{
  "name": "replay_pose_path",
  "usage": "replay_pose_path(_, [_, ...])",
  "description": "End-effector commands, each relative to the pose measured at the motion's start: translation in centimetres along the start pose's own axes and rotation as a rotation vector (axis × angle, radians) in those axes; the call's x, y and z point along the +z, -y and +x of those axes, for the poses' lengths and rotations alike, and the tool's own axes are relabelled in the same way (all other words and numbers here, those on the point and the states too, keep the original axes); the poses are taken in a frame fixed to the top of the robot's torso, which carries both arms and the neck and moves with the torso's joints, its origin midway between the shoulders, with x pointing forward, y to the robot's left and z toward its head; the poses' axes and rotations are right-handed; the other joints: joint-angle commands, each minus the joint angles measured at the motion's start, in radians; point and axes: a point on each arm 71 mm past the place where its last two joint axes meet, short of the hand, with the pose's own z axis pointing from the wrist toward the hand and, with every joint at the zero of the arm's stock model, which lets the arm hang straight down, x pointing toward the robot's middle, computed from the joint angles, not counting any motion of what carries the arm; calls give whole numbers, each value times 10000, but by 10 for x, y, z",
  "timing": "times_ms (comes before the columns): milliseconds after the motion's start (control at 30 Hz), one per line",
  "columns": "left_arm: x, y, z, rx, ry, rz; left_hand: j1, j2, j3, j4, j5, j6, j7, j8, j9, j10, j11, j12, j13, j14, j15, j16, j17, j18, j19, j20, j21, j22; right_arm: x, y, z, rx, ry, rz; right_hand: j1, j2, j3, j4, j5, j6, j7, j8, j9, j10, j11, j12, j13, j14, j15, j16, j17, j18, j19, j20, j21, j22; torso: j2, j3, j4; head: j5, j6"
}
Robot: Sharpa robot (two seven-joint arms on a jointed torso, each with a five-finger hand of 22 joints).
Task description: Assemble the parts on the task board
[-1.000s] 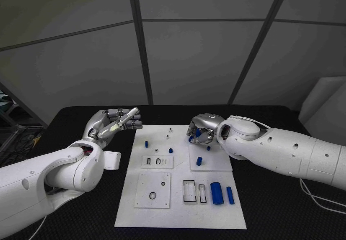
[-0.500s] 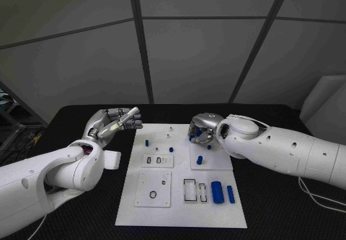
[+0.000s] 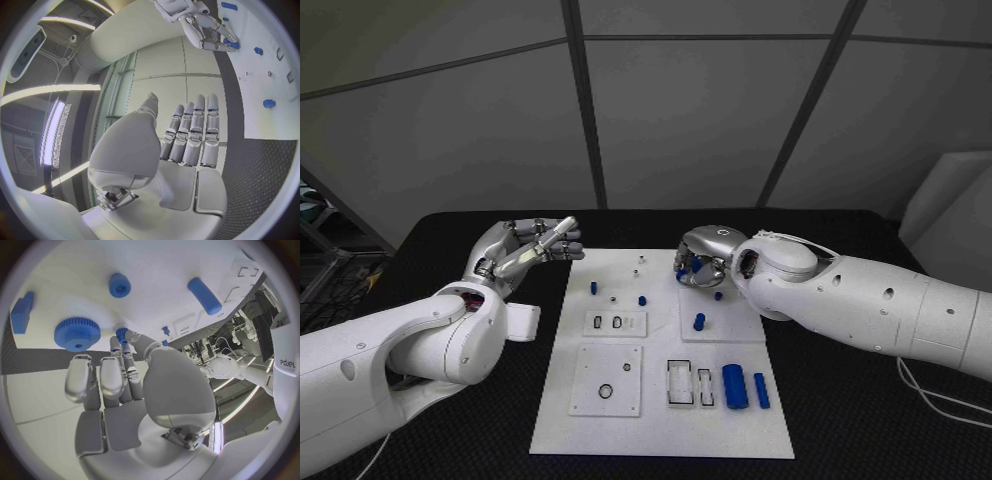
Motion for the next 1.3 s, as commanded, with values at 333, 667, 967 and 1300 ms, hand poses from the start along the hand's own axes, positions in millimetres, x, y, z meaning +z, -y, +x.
replay_pose_path(333, [0,2,2,2,-159,80,-36,102,-32,-14,-22,-21,84,-48,-16,-5,63,-50,-17,-36,50,-71,18,-44,60,32,67,10,17,-13,-24,350,2253,3,154,15,150,19,-54,142,11,30,16,92,3,2,9,305,-47,165,114,-179,174,9,185,251,36,-16,52,26,132])
replay_pose_path(667, [0,2,4,-37,-227,72,-36,102,-32,-14,-22,-21,84,-48,-16,-5,63,-50,-17,-36,50,-71,18,-44,60,32,67,10,41,-24,-22,467,2251,-15,132,-32,196,47,-30,104,47,-18,4,50,39,-55,0,292,-22,196,106,-180,160,24,214,272,101,-27,117,25,124])
replay_pose_path(967, [0,2,4,-41,-235,69,-40,109,-39,-20,-22,-22,91,-60,-15,-10,70,-64,-16,-50,58,-93,20,-48,48,37,65,8,52,-31,-16,439,1690,-18,98,-51,196,78,-41,88,50,-36,0,34,47,-75,-3,284,-12,204,96,-178,145,34,219,269,128,-34,134,58,55])
replay_pose_path(1300, [0,2,4,-36,-229,71,-40,109,-39,-20,-22,-22,91,-60,-15,-10,70,-64,-16,-50,58,-93,20,-48,48,37,65,8,56,-34,-12,388,1182,-64,80,-58,192,94,-45,88,50,-40,0,35,48,-79,-2,281,-8,205,90,-177,137,38,219,266,124,-28,131,73,14])
